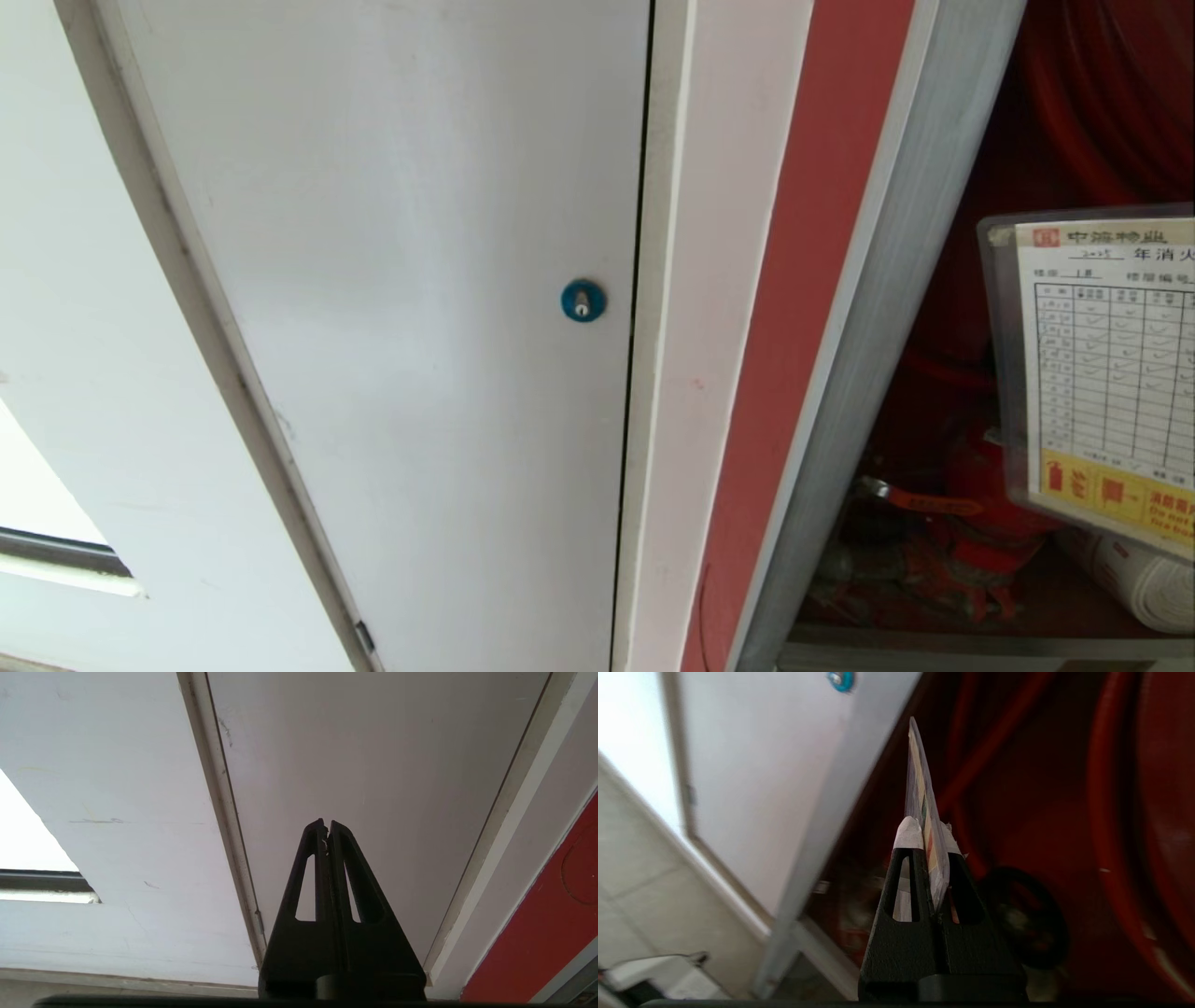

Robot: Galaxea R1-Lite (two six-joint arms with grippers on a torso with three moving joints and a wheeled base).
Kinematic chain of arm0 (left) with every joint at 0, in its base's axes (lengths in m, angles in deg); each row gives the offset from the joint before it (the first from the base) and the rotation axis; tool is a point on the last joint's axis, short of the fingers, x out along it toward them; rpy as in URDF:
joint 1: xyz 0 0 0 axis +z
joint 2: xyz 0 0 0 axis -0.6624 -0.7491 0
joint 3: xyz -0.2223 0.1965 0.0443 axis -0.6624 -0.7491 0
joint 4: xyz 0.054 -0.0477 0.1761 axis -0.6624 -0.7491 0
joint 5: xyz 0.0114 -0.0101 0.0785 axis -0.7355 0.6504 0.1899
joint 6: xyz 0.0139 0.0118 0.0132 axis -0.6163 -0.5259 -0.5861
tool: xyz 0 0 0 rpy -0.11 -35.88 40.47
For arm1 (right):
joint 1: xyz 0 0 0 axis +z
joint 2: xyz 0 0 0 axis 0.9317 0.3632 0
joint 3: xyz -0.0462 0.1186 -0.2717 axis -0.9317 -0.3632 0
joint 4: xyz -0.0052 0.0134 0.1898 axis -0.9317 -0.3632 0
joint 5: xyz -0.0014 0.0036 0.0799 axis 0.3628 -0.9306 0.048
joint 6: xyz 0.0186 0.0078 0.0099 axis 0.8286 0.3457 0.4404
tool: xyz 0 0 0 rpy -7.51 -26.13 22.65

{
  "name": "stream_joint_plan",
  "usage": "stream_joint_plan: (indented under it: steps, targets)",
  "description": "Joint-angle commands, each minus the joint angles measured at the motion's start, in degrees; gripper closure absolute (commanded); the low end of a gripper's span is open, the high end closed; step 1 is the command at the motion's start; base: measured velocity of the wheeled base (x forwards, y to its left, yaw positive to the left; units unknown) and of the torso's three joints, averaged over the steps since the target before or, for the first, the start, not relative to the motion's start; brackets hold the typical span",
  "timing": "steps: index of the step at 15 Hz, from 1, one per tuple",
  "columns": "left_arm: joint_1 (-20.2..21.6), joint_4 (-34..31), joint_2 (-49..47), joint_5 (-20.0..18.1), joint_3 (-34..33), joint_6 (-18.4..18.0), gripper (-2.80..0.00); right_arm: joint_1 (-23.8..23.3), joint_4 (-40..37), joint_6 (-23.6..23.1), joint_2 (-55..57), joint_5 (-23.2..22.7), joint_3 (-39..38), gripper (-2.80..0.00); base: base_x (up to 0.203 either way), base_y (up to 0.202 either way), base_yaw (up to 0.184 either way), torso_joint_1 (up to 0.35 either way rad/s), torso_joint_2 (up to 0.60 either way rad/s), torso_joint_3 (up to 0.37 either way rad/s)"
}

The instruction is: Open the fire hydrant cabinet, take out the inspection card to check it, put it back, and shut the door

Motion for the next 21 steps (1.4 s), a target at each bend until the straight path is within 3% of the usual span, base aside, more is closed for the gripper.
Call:
stream_joint_plan:
  steps: [1, 8, 14, 21]
  targets:
    - [0.00, 0.03, -0.01, -0.08, -0.79, -0.02, 0.00, -0.04, 0.53, -4.35, 0.37, 4.08, -1.23, 0.00, 0.000, 0.000, 0.000, 0.000, 0.00, 0.000]
    - [0.08, 0.03, -0.01, -0.02, -0.79, -0.02, 0.00, -0.04, 4.21, -17.43, 1.26, 10.39, -0.59, 0.00, 0.000, 0.000, 0.000, 0.000, 0.00, 0.000]
    - [0.00, 0.03, -0.01, -0.02, -0.79, -0.02, 0.00, -0.04, 4.21, -22.19, 1.77, 11.04, 2.53, 0.00, 0.000, 0.000, 0.000, 0.000, 0.00, 0.000]
    - [0.00, 0.03, -0.01, -0.02, -0.79, -0.02, 0.00, -0.04, 3.89, -34.22, 5.83, 22.60, 2.32, 0.00, 0.000, 0.000, 0.000, 0.000, 0.00, 0.000]
